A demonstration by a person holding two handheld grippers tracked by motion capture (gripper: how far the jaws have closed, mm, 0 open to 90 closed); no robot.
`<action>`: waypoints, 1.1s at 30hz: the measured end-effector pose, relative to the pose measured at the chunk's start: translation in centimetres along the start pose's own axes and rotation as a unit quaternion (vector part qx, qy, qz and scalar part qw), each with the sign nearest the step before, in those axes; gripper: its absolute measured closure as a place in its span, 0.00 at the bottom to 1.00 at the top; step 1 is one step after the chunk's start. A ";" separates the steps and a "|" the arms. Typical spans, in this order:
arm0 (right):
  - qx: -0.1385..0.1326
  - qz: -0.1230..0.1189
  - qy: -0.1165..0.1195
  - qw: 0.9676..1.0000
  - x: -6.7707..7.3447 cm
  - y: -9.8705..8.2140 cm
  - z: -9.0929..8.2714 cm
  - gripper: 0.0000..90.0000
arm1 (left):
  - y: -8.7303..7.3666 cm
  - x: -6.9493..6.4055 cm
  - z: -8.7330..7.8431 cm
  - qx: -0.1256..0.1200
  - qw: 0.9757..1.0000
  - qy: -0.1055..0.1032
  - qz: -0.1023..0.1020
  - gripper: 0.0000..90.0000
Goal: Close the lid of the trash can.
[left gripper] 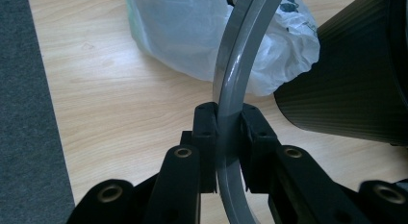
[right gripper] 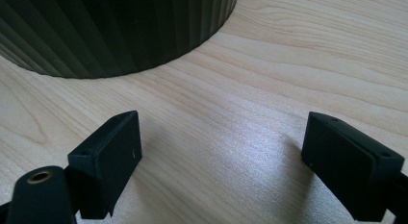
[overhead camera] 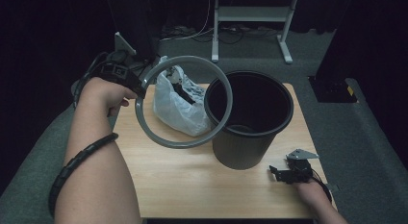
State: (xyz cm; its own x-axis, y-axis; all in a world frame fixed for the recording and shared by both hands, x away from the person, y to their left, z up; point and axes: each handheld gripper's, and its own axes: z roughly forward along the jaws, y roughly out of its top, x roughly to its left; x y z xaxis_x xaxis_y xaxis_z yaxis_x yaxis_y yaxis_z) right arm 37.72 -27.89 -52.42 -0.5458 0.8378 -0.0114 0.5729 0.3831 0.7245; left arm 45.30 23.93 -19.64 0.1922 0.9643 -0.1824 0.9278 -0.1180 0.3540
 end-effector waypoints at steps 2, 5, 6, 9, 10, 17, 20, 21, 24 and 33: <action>0.000 0.000 0.000 1.000 0.0 0.0 0.0 0.15 | 0.3 -0.3 0.1 0.000 1.000 0.001 0.001 0.87; 0.000 0.000 0.000 1.000 0.0 0.0 0.0 0.15 | 0.8 -1.0 0.2 -0.004 1.000 0.001 0.005 0.87; 0.000 0.001 0.000 1.000 0.0 0.0 0.0 0.15 | 1.0 -1.1 0.2 -0.002 1.000 0.005 0.011 0.87; 0.000 0.000 0.000 1.000 0.0 0.0 0.0 0.15 | 1.3 -1.8 0.6 -0.003 1.000 0.001 0.011 0.87; 0.000 0.001 0.000 1.000 0.0 0.0 0.0 0.15 | 1.5 -2.0 0.8 -0.002 1.000 0.003 0.014 0.87; 0.000 0.001 0.000 1.000 0.0 0.0 0.0 0.15 | 2.4 -3.7 1.7 -0.006 1.000 -0.002 0.018 0.87; 0.000 0.000 0.000 1.000 0.0 0.0 0.0 0.15 | 2.8 -4.5 1.9 -0.006 1.000 -0.007 0.025 0.87; 0.000 0.000 0.000 1.000 0.0 0.0 0.0 0.15 | 2.9 -4.7 2.0 -0.007 1.000 -0.007 0.026 0.87; 0.000 0.000 0.000 1.000 0.0 0.0 0.0 0.15 | 3.3 -5.4 2.3 -0.005 0.999 -0.011 0.033 0.87; 0.000 0.001 0.000 1.000 0.0 0.0 0.0 0.15 | 4.3 -7.6 2.7 -0.008 0.999 -0.023 0.045 0.87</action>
State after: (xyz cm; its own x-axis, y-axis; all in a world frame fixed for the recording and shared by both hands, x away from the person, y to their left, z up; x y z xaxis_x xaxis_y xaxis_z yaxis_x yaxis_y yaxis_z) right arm 37.69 -27.89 -52.42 -0.5456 0.8380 -0.0103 0.5739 0.3825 0.7241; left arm 48.74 15.46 -19.22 0.2890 0.9379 -0.1918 0.9013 -0.1991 0.3846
